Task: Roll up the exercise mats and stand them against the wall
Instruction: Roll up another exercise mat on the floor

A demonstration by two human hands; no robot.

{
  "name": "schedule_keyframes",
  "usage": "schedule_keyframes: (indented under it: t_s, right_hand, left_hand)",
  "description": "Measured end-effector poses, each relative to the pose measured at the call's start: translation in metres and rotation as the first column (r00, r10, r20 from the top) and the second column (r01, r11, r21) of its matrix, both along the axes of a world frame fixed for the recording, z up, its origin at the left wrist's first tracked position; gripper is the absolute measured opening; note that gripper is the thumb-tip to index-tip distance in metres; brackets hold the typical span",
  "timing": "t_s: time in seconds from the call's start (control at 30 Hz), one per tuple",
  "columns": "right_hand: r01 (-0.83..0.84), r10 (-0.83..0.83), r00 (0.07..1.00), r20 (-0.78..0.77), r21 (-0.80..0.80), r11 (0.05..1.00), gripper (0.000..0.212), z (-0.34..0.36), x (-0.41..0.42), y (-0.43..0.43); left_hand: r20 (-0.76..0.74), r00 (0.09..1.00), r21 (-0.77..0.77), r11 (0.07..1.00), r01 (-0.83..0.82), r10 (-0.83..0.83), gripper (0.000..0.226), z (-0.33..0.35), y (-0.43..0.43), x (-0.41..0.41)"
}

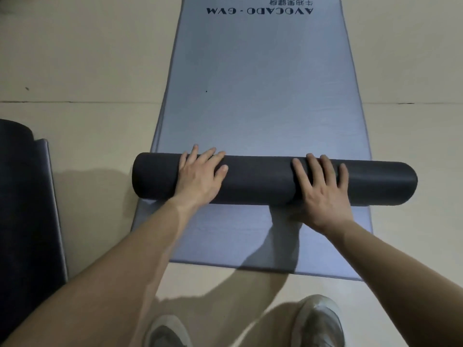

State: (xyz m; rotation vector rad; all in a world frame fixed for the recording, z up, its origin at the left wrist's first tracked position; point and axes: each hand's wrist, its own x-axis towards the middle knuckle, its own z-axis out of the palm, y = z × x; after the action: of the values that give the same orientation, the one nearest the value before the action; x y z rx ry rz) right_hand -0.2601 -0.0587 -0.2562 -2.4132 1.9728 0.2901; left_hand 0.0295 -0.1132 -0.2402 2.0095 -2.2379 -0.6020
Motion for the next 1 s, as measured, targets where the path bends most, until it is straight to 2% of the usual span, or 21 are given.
schedule_keyframes:
  t_s: [0.07,0.1,0.13,0.17,0.2,0.3,0.37,0.47,0.6,0.73,0.8,0.9,0.93,0.97,1.0]
  right_hand:
    - [-0.004,0.004,1.000,-0.007,-0.021,1.000,0.122,-0.003,-0.001,-0.026]
    - [-0.013,0.013,1.000,-0.014,-0.017,1.000,0.121,-0.001,-0.001,-0.038]
    - [-0.026,0.026,0.999,-0.027,0.015,1.000,0.121,0.002,-0.002,-0.049]
    - [-0.042,0.045,0.998,-0.039,0.060,0.997,0.123,0.007,-0.003,-0.059]
    - [-0.054,0.059,0.997,-0.042,0.107,0.993,0.122,0.011,-0.003,-0.067]
    - [-0.053,0.067,0.996,-0.061,0.208,0.977,0.111,0.026,-0.001,-0.082]
    - [-0.051,0.070,0.996,-0.057,0.287,0.957,0.106,0.038,0.003,-0.078]
    - [-0.049,0.067,0.997,-0.027,0.430,0.901,0.110,0.048,0.004,-0.046]
    - [-0.066,0.077,0.997,0.001,0.513,0.856,0.113,0.051,0.004,-0.001]
    - [-0.017,-0.042,0.996,0.076,0.651,0.759,0.119,0.061,0.000,0.013]
    - [-0.014,-0.049,0.994,0.094,0.575,0.818,0.124,0.062,-0.002,0.026]
    - [0.003,-0.040,0.996,0.085,0.391,0.920,0.128,0.055,0.004,0.062]
    - [0.014,-0.040,0.997,0.062,0.371,0.928,0.133,0.049,0.008,0.074]
    - [0.026,-0.043,0.998,0.039,0.361,0.932,0.136,0.043,0.012,0.079]
    - [0.032,-0.048,0.998,0.037,0.352,0.935,0.136,0.038,0.015,0.075]
  left_hand:
    - [-0.064,0.997,0.071,0.997,0.036,-0.032,0.077,0.004,-0.012,0.004]
    - [0.018,0.994,0.079,0.992,0.103,-0.105,0.098,0.004,-0.013,0.005]
    - [0.176,0.965,0.071,0.980,0.185,-0.194,0.118,0.001,-0.010,0.006]
    - [0.332,0.906,0.068,0.964,0.256,-0.263,0.130,-0.003,-0.008,0.006]
    - [0.414,0.864,0.065,0.955,0.288,-0.289,0.134,-0.006,-0.009,0.004]
    - [0.376,0.888,0.037,0.961,0.273,-0.267,0.119,-0.002,-0.025,-0.001]
    - [0.362,0.883,0.110,0.954,0.277,-0.298,0.114,0.009,-0.024,-0.002]
    - [0.335,0.864,0.265,0.917,0.297,-0.376,0.115,0.022,0.006,0.001]
    - [0.300,0.861,0.357,0.885,0.297,-0.410,0.114,0.034,0.048,0.001]
    - [0.119,0.905,0.603,0.754,0.261,-0.409,0.105,0.044,0.041,-0.001]
    - [0.076,0.918,0.678,0.695,0.239,-0.390,0.112,0.047,0.030,-0.001]
    - [0.018,0.952,0.726,0.658,0.198,-0.306,0.108,0.048,0.012,-0.002]
    - [0.036,0.951,0.719,0.668,0.189,-0.307,0.109,0.049,0.012,-0.004]
    - [0.090,0.944,0.673,0.718,0.178,-0.318,0.110,0.052,0.018,-0.005]
    - [0.183,0.932,0.567,0.809,0.159,-0.312,0.108,0.053,0.028,-0.004]
